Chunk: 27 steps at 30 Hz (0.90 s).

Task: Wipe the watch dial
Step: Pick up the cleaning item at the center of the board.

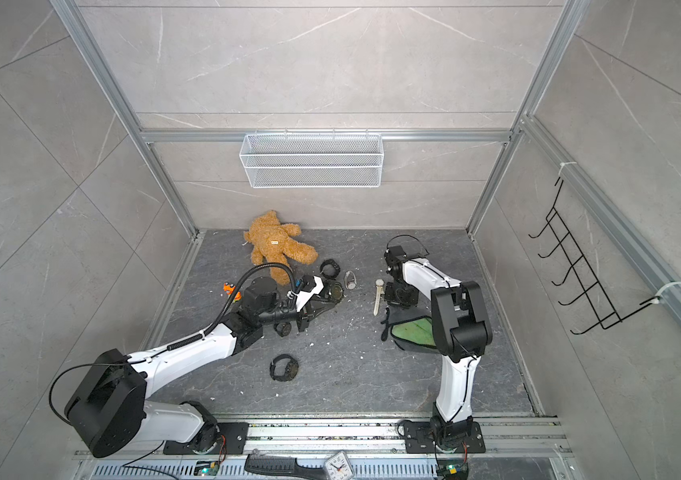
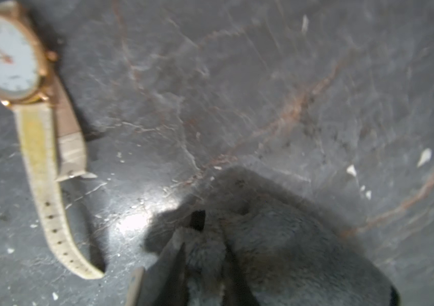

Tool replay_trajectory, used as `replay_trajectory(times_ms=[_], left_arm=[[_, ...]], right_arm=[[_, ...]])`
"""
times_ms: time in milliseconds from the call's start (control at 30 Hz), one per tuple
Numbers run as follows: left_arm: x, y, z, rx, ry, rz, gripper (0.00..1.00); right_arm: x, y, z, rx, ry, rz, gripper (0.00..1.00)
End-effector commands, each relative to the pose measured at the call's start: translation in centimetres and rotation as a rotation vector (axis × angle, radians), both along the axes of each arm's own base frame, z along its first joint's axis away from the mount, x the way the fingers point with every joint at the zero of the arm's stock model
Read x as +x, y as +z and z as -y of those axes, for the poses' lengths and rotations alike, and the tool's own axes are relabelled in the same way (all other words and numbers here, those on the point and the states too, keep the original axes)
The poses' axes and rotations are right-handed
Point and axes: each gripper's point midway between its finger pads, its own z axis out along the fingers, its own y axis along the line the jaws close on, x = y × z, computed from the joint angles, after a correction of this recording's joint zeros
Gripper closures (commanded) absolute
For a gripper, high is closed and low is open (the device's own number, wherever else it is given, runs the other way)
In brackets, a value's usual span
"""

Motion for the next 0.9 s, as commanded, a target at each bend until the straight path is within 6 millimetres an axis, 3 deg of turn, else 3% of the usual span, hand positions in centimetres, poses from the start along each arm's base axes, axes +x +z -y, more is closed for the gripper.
replay_trajectory(times_ms=[0,67,200,333,433,567,667,867], left_arm=[[0.2,2.8,0.9,-0.066,-0.043,0.059,1.0],[0.4,2.9,1.2,-0.071,-0.049,0.055,1.0],[0.8,3.0,1.8,-0.077,-0.062,0.057,1.0],[1.5,3.2,2.6,-0.075,-0.082,0.075,1.0],[2.0,3.4,3.4,-0.073,-0.107,0.077,1.0],[2.8,4.0,4.3,-0.085,-0.126,0.087,1.0],[3.0,4.1,4.9,-0.089,-0.152,0.083,1.0],[3.2,4.2,6.0,-0.102,-0.208,0.074,1.0]], right_arm=[[-1.2,4.1,1.0,-0.023,0.005,0.062,0.93],[-1.5,6.3,0.7,0.007,0.024,0.114,1.0],[-3.0,10.9,0.0,0.087,0.067,0.244,1.0],[-5.3,14.1,-1.1,0.181,0.136,0.314,1.0],[-6.8,15.6,-2.0,0.248,0.175,0.348,1.0],[-8.5,16.1,-0.1,0.163,0.129,0.318,1.0],[-9.5,16.6,0.2,0.153,0.122,0.318,1.0],[-11.1,19.4,-1.9,0.278,0.215,0.409,1.0]])
